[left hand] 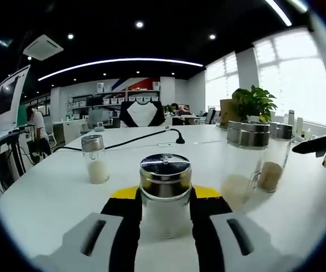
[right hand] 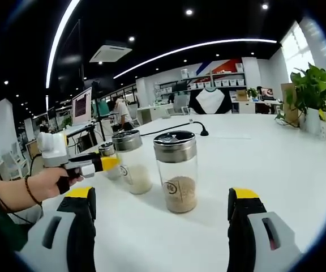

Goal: Rotate the seasoning bottle until the label or dispensing opening points toward the visible target arrow and the bottle remains upright within the marked orientation range

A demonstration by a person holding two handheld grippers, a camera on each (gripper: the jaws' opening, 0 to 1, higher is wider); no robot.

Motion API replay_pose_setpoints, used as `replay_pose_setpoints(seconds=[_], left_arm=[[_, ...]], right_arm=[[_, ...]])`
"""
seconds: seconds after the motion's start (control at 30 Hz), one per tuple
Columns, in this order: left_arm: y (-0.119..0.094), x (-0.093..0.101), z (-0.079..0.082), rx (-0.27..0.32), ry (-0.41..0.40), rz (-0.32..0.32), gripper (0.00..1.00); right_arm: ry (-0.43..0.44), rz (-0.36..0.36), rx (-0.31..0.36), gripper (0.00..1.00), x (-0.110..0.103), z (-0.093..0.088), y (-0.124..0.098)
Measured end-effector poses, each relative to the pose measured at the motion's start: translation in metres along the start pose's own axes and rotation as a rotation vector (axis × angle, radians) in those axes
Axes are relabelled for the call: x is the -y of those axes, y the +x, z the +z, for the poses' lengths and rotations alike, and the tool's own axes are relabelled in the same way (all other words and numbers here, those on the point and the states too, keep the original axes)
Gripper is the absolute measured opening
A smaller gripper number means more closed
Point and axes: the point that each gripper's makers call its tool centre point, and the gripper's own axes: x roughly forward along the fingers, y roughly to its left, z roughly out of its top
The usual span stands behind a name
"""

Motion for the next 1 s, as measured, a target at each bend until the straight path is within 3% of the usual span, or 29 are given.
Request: replay_pose_setpoints(seconds=[0.57, 1.0], left_arm=[[-0.0009, 0.0024, -0.0004, 0.005, 0.005, -0.051, 0.35], [-0.0014, 0.0028, -0.0016, -0.001, 0.031, -0.158, 0.35]], right_arm=[[0.005, 0.001, -0.005, 0.99, -0.0007, -0.0024, -0.0001], [0.015, 0.003, -0.001, 0.99, -0.0013, -0.0016, 0.0019]])
